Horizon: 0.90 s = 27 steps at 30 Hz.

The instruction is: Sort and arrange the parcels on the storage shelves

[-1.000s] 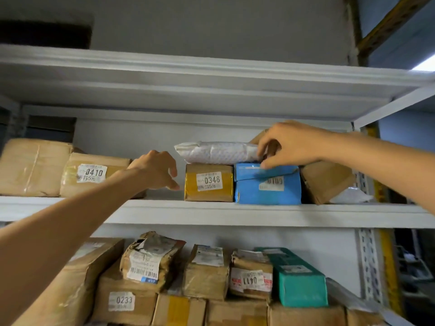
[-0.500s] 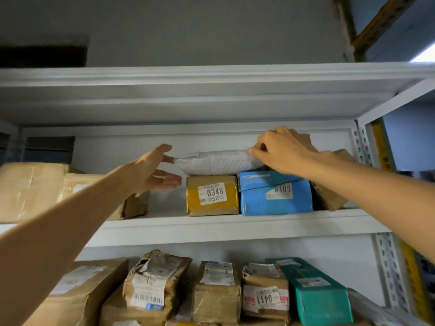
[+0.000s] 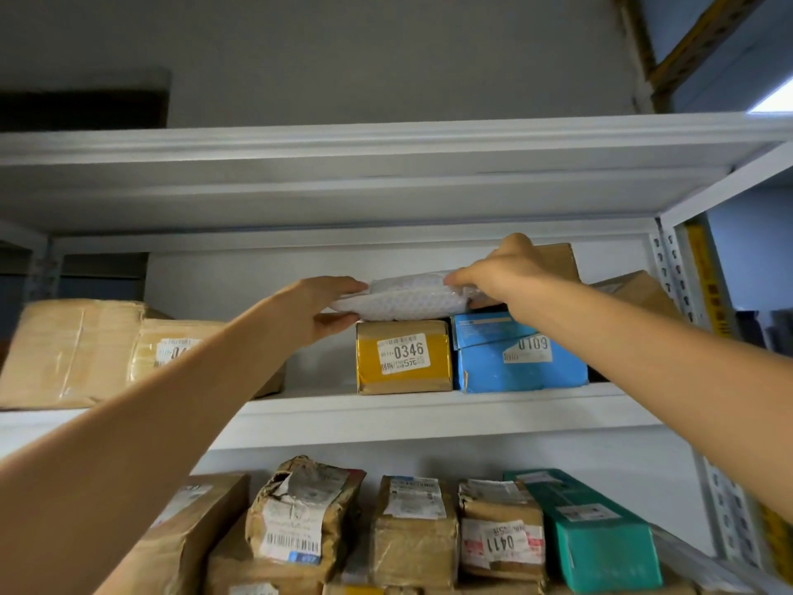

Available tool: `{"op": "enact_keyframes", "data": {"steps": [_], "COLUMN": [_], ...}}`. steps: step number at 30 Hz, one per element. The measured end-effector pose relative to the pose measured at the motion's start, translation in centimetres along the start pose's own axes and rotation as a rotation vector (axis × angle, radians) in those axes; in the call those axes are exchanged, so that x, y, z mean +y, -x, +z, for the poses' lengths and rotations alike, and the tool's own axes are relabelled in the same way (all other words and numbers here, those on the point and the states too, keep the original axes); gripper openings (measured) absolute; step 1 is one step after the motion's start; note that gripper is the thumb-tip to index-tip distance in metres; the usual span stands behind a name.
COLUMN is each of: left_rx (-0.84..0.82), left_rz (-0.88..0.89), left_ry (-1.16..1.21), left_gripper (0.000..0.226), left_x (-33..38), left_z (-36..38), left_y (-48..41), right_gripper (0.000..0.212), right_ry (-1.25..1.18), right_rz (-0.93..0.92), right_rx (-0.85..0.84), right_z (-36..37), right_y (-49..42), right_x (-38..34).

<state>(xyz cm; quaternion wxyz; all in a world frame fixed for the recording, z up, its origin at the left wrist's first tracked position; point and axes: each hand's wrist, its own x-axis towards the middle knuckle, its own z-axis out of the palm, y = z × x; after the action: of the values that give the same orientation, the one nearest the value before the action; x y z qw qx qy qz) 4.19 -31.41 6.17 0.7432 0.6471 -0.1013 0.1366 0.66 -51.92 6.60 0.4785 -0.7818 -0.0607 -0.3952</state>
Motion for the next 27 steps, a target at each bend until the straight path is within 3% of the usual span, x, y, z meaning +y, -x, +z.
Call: {"op": "enact_keyframes", "data": {"steps": [6, 8, 10, 12, 16, 20, 24, 27], "left_rx": [-0.053, -0.086, -0.099, -0.104, -0.097, -0.049, -0.056, -0.065], "left_rz": [0.019, 0.030, 0.024, -0.014, -0.132, -0.141, -0.065, -0.021], "left_ry": [-0.042, -0.091, -0.122, -0.169, -0.157, -0.208, -0.176, -0.121], "left_gripper": [0.024, 0.025, 0.033, 0.027, 0.058, 0.062, 0.036, 0.026], "left_x": [0.8, 1.3, 1.8, 2.3, 3.0, 2.8, 3.0, 2.9], "left_z": [-1.6, -1.8, -1.9, -1.9, -1.5, -1.3, -0.8, -0.7], "left_y": [2.5, 3.2, 3.1, 2.9, 2.3, 1.0, 0.5, 0.0], "right_gripper": [0.028, 0.036, 0.034, 0.029, 0.025, 0.030, 0.023, 0.035], "right_ry": [-0.251, -0.228, -0.188, -0.176, -0.095, -0.079, -0.101, -0.123], "right_rz": [0.101, 0.110, 0.111, 0.142, 0.233, 0.247, 0.230, 0.213], "right_rx": [-0.054, -0.057, -0.077, -0.102, -0.216, -0.245, -0.225, -0.204], "right_z": [-1.0, -1.0, -0.8, -0.6, -0.8, 0.0, 0.3, 0.5], "right_y": [1.9, 2.2, 2.4, 2.4, 1.9, 1.2, 0.5, 0.2], "right_x": [-1.5, -1.9, -2.3, -2.9, -3.8, -3.2, -3.6, -4.2]}}
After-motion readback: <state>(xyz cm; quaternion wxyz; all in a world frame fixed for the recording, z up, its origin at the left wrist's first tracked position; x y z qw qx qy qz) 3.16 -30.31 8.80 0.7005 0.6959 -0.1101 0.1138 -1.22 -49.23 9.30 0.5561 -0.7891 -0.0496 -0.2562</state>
